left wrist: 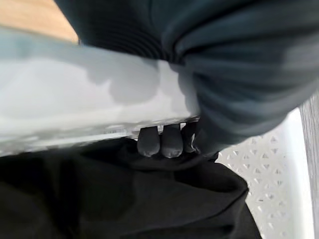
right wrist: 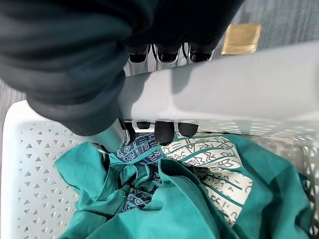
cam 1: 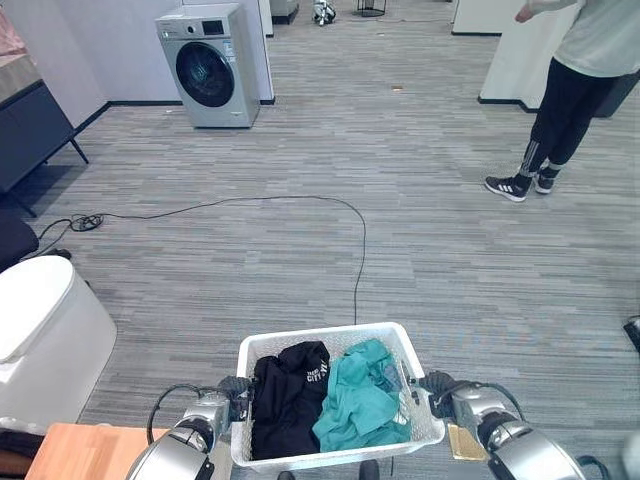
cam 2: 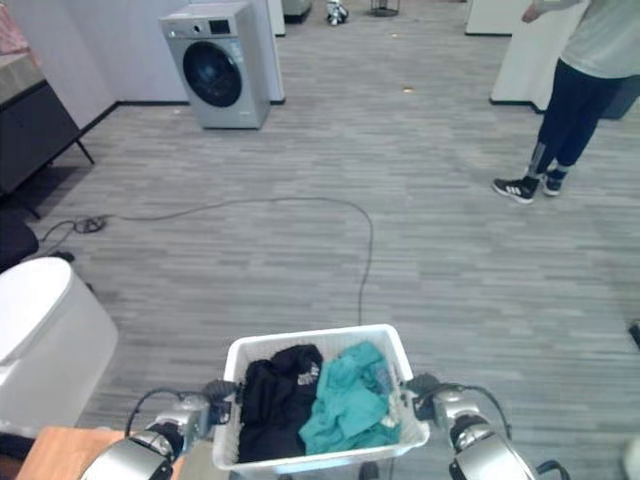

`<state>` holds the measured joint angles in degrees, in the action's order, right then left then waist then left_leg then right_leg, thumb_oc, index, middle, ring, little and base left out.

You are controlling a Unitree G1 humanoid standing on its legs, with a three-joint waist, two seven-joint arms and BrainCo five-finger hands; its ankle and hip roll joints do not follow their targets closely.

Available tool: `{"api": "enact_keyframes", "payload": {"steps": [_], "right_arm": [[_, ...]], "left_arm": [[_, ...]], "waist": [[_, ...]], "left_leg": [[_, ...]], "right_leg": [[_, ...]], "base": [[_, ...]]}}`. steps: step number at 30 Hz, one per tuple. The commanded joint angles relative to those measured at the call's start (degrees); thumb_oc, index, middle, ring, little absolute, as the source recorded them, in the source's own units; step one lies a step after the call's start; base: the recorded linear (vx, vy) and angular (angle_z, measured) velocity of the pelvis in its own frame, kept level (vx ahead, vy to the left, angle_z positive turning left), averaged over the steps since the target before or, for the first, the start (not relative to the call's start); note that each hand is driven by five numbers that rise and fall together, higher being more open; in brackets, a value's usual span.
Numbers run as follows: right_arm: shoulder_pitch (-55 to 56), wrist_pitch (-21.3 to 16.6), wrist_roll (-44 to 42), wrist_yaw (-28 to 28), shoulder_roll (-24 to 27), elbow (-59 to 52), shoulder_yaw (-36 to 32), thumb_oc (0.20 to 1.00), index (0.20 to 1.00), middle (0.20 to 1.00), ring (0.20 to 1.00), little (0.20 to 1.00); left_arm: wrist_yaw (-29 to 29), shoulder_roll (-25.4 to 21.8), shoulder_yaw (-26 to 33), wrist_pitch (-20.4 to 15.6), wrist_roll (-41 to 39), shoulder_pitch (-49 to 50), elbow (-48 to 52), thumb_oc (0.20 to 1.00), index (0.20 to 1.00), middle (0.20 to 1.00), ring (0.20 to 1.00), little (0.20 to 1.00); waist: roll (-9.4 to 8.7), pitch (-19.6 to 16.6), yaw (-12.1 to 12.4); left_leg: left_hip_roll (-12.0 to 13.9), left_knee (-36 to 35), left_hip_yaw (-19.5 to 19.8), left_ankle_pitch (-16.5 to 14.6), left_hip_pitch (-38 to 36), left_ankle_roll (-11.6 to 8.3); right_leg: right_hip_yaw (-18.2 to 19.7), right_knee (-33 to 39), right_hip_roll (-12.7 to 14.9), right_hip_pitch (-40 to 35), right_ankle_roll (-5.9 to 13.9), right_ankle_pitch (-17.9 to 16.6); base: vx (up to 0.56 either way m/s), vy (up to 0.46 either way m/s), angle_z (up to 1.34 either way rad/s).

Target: Grab the laundry basket,head to the washer,open it,put in the laundry and shut it.

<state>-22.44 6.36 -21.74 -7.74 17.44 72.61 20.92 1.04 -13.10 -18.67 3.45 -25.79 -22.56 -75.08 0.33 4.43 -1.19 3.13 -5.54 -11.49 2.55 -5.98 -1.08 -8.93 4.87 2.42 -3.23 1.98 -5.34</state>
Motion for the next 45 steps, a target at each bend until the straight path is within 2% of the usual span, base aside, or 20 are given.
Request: {"api": "enact_keyframes", "payload": {"steps": [1, 6, 8, 11, 15, 17, 18, 19, 24, 27, 28, 29, 30, 32, 33, 35, 36, 39, 43, 45], "right_arm": [[-4.19, -2.73, -1.95, -4.69, -1.51, 2.63, 0.44, 0.200, 0.200, 0.200, 0.200, 0.200], [-5.46, -1.91, -3.64, -4.91, -1.35, 3.81, -0.56, 0.200, 0.200, 0.200, 0.200, 0.200], [-6.56, -1.67, -6.72, -5.43, -1.37, 3.32, -1.47, 0.200, 0.200, 0.200, 0.200, 0.200], [-6.56, -1.67, -8.58, -5.42, -1.12, 4.04, -2.50, 0.200, 0.200, 0.200, 0.200, 0.200], [-8.43, -0.85, -8.47, -5.17, -0.91, 7.05, -2.18, 0.200, 0.200, 0.200, 0.200, 0.200], [-9.84, -0.47, -8.60, -5.06, -0.55, 7.98, -1.94, 0.200, 0.200, 0.200, 0.200, 0.200], [-11.55, 0.06, -8.92, -4.85, -0.52, 8.63, -1.92, 0.200, 0.200, 0.200, 0.200, 0.200], [-12.34, 0.85, -8.37, -5.29, -0.38, 9.15, -1.83, 0.200, 0.200, 0.200, 0.200, 0.200], [-11.99, 1.32, -8.96, -5.54, 0.49, 8.35, -1.78, 0.200, 0.200, 0.200, 0.200, 0.200], [-10.93, 1.23, -9.90, -5.33, 1.30, 8.56, -2.01, 0.200, 0.200, 0.200, 0.200, 0.200], [-10.45, 1.25, -9.70, -5.32, 1.88, 8.85, -2.24, 0.200, 0.200, 0.200, 0.200, 0.200], [-10.37, 1.27, -10.22, -4.99, 2.40, 8.71, -2.42, 0.200, 0.200, 0.200, 0.200, 0.200], [-10.84, 1.24, -10.71, -4.37, 3.68, 8.26, -2.43, 0.200, 0.200, 0.200, 0.200, 0.200], [-11.11, 1.21, -10.84, -3.70, 4.07, 8.46, -2.43, 0.200, 0.200, 0.200, 0.200, 0.200], [-11.31, 1.21, -10.58, -2.88, 4.54, 8.75, -2.53, 0.200, 0.200, 0.200, 0.200, 0.200], [-11.26, 1.27, -10.16, -3.15, 4.65, 8.82, -2.35, 0.200, 0.200, 0.200, 0.200, 0.200], [-10.50, 0.96, -9.95, -3.39, 4.64, 8.57, -2.38, 0.200, 0.200, 0.200, 0.200, 0.200], [-10.18, -0.14, -9.28, -3.13, 4.06, 8.08, -1.46, 0.200, 0.200, 0.200, 0.200, 0.200], [-10.18, -0.23, -8.64, -3.95, 2.98, 7.86, -0.50, 0.200, 0.200, 0.200, 0.200, 0.200], [-9.69, 0.56, -6.65, -5.11, 1.83, 7.63, 0.68, 0.200, 0.200, 0.200, 0.200, 0.200]], "left_arm": [[-0.67, 0.32, -0.44, -3.87, 1.67, -8.21, -2.78, 0.200, 0.200, 0.200, 0.200, 0.200], [-0.74, 1.35, -1.93, -3.47, 2.13, -9.80, -3.36, 0.200, 0.200, 0.200, 0.200, 0.200], [-0.75, 1.45, -2.99, -3.28, 2.15, -11.13, -3.16, 0.200, 0.200, 0.200, 0.200, 0.200], [-0.47, 1.39, -3.60, -2.85, 2.93, -11.95, -3.83, 0.200, 0.200, 0.200, 0.200, 0.200], [0.41, 1.02, -3.88, -1.90, 2.86, -14.18, -5.88, 0.200, 0.200, 0.200, 0.200, 0.200], [0.63, 0.69, -4.08, -1.70, 2.94, -15.77, -6.43, 0.200, 0.200, 0.200, 0.200, 0.200], [0.61, 0.61, -4.30, -1.60, 3.28, -17.20, -6.64, 0.200, 0.200, 0.200, 0.200, 0.200], [0.87, 0.36, -3.89, -1.20, 3.44, -17.93, -6.95, 0.200, 0.200, 0.200, 0.200, 0.200], [1.35, 1.30, -4.22, -0.56, 3.64, -18.04, -7.28, 0.200, 0.200, 0.200, 0.200, 0.200], [1.38, 2.24, -4.95, -0.60, 2.67, -17.09, -7.44, 0.200, 0.200, 0.200, 0.200, 0.200], [1.68, 2.69, -5.11, -0.20, 1.20, -16.78, -7.39, 0.200, 0.200, 0.200, 0.200, 0.200], [1.83, 2.60, -5.34, 0.06, 0.65, -16.88, -7.13, 0.200, 0.200, 0.200, 0.200, 0.200], [1.79, 1.80, -5.51, 0.23, 0.34, -17.90, -6.84, 0.200, 0.200, 0.200, 0.200, 0.200], [1.63, 2.00, -5.75, 0.25, 0.32, -18.28, -7.03, 0.200, 0.200, 0.200, 0.200, 0.200], [1.78, 2.29, -5.39, 0.39, 0.18, -18.53, -7.17, 0.200, 0.200, 0.200, 0.200, 0.200], [1.94, 2.29, -5.54, 0.22, 0.49, -18.36, -7.18, 0.200, 0.200, 0.200, 0.200, 0.200], [1.44, 1.72, -5.56, -0.41, 1.14, -18.12, -7.21, 0.200, 0.200, 0.200, 0.200, 0.200], [1.27, 0.82, -5.20, -1.08, -0.13, -17.48, -6.53, 0.200, 0.200, 0.200, 0.200, 0.200], [1.47, 0.59, -4.73, -1.47, -0.35, -16.44, -6.79, 0.200, 0.200, 0.200, 0.200, 0.200], [1.46, -0.20, -4.24, -1.17, -0.88, -14.91, -6.53, 0.200, 0.200, 0.200, 0.200, 0.200]], "waist": [[-0.24, -3.80, -0.04], [0.68, -3.18, -0.05], [1.54, -1.31, -0.33], [1.56, -0.86, -1.13], [0.99, -0.95, -1.67], [0.47, -0.58, -2.50], [0.06, -0.19, -3.74], [-0.01, -0.17, -4.21], [0.00, -2.18, -5.61], [1.43, -3.48, -6.92], [1.25, -3.48, -6.96], [0.03, -3.20, -6.88], [-1.81, -1.82, -6.34], [-2.34, -1.37, -6.04], [-2.69, -0.47, -4.32], [-2.30, -0.48, -3.76], [-1.70, -0.40, -2.73], [-0.06, 0.09, -0.39], [0.46, 0.10, 0.87], [0.96, -1.97, 2.38]], "left_leg": [[-3.85, 0.54, 2.61, -2.60, 1.17, 1.32], [-5.09, 0.54, 3.01, -3.33, 0.73, 2.76], [-5.22, 0.54, 2.79, -3.61, -0.17, 3.59], [-5.37, 0.54, 3.40, -3.84, -1.00, 3.52], [-6.26, 0.54, 3.22, -5.73, -3.19, 3.05], [-6.79, 0.54, 4.51, -6.87, -4.47, 2.86], [-6.85, 0.54, 5.94, -8.12, -6.13, 2.57], [-6.52, 0.54, 6.82, -9.44, -8.09, 2.18], [-5.65, 1.28, 9.40, -11.87, -12.19, 1.86], [-2.92, 10.55, 10.80, -6.35, -10.41, -1.51], [-2.20, 23.79, 10.51, 1.63, -5.32, -5.18], [-1.51, 30.21, 8.84, 5.10, -1.56, -6.60], [2.51, 39.81, 2.30, 5.41, 3.17, -6.14], [3.40, 40.97, -0.08, 5.32, 5.72, -5.77], [0.42, 39.08, -1.65, 1.52, 13.02, -4.43], [-0.59, 32.80, -2.22, 1.06, 15.17, -3.57], [-1.26, 18.55, -2.93, 2.27, 16.38, -2.46], [-2.51, 0.54, 2.82, 6.86, 17.68, -2.44], [-1.16, 0.54, 4.43, 8.21, 22.09, -3.94], [-1.07, 0.89, 4.04, 11.02, 19.26, -2.42]], "right_leg": [[3.00, -4.40, 4.03, -0.08, 6.06, 2.14], [3.69, -12.22, 5.20, 3.09, 7.08, 2.60], [2.95, -22.32, 5.69, 7.43, 7.56, 1.32], [3.44, -24.57, 3.22, 9.82, 7.29, 1.82], [-1.80, -14.43, 2.84, 12.01, 5.98, -0.31], [-0.12, -8.64, 1.77, 14.23, 6.45, -3.26], [3.42, -4.98, 1.29, 17.09, 7.33, -5.75], [3.05, -3.11, 1.39, 17.70, 7.83, -7.06], [3.36, -4.55, -0.50, 16.19, 6.02, -6.84], [3.54, -6.83, -2.67, 14.09, 3.43, -3.89], [2.47, -5.84, -3.01, 10.14, 1.74, -2.62], [2.12, -4.94, -2.30, 8.10, 1.10, -2.13], [1.28, -3.62, -2.31, 4.75, -0.84, -0.23], [1.32, -3.12, -2.20, 3.42, -1.23, 0.69], [2.04, -2.08, -1.48, 0.43, -0.68, 1.16], [2.16, -1.44, -1.53, -0.79, -0.04, 1.41], [2.88, -0.79, -1.78, -2.74, 0.89, 2.54], [5.37, -0.46, -3.89, -7.03, 0.94, 5.34], [8.14, -1.66, -4.18, -10.38, 0.66, 8.12], [10.55, -4.13, -4.29, -13.33, 0.52, 11.72]], "base": [[0.03, 0.135, 0.04], [0.03, 0.156, 0.05], [0.03, 0.199, 0.04], [0.10, 0.102, -0.03], [0.18, 0.024, 0.13], [0.33, -0.024, 0.05], [0.51, -0.067, 0.24], [0.57, -0.092, 0.35], [0.34, -0.103, 0.50], [0.47, -0.226, 0.56], [0.48, -0.321, 0.32], [0.56, -0.490, 0.57], [0.41, -0.406, 0.55], [0.32, -0.211, 0.05], [0.23, -0.049, -0.31], [0.40, -0.010, -0.11], [0.60, 0.040, -0.21], [0.47, 0.020, -0.32], [0.38, 0.023, -0.59], [0.70, 0.150, -0.66]]}}
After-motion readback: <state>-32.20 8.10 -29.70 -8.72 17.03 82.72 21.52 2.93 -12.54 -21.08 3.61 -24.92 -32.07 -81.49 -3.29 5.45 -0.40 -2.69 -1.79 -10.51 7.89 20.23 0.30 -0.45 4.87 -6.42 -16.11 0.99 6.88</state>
